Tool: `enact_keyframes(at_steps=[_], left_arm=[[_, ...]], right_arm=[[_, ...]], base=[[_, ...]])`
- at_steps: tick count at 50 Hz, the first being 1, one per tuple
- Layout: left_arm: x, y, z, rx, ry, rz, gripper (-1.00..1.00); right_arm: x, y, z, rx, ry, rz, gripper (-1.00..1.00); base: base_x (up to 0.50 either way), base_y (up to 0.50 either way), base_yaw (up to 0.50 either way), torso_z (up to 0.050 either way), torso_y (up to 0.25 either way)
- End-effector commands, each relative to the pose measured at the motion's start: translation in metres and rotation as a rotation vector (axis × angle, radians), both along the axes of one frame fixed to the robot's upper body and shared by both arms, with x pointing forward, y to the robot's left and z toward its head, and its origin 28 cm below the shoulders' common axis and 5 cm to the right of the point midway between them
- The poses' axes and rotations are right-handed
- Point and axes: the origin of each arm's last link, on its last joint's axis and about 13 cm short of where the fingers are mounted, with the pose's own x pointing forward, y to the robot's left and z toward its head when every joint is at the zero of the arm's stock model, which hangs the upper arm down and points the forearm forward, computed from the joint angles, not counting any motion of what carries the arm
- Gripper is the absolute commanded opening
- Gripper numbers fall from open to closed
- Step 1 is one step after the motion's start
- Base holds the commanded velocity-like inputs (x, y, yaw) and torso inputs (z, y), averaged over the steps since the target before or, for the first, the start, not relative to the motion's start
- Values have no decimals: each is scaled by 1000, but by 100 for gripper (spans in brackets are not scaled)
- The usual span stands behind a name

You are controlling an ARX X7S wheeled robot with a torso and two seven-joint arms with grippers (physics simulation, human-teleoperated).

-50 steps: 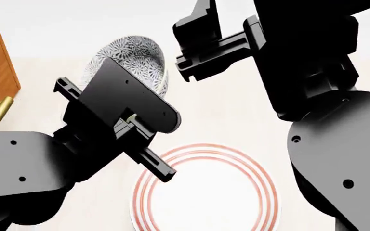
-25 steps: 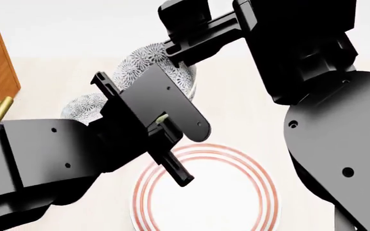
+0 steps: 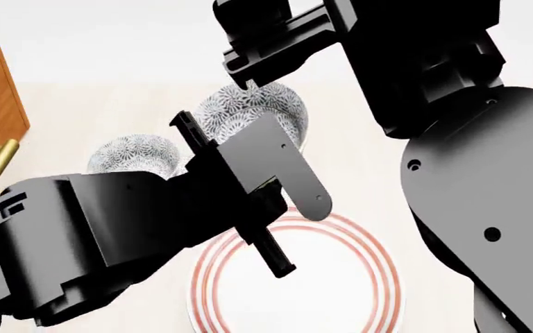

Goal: Put the bowl at the front on the plate.

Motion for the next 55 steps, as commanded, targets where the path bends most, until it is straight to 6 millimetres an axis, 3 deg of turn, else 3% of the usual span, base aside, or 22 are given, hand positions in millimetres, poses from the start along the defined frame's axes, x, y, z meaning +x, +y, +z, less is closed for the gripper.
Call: enact_keyframes(at_steps=[1,27,55], left_arm=[[10,-7,-5,44,-22,-15,-100],[33,-18,-14,78,21,-61,-100],[24,-22,-43,104,88,-126,-100]], right_arm=[[1,1,2,-6,-8,10,100],[-1,-1,3,-5,-16,-1,100],[1,0,2,-4,-17,2,100]], base=[[0,0,0,0,0],[0,0,0,0,0],[0,0,0,0,1]])
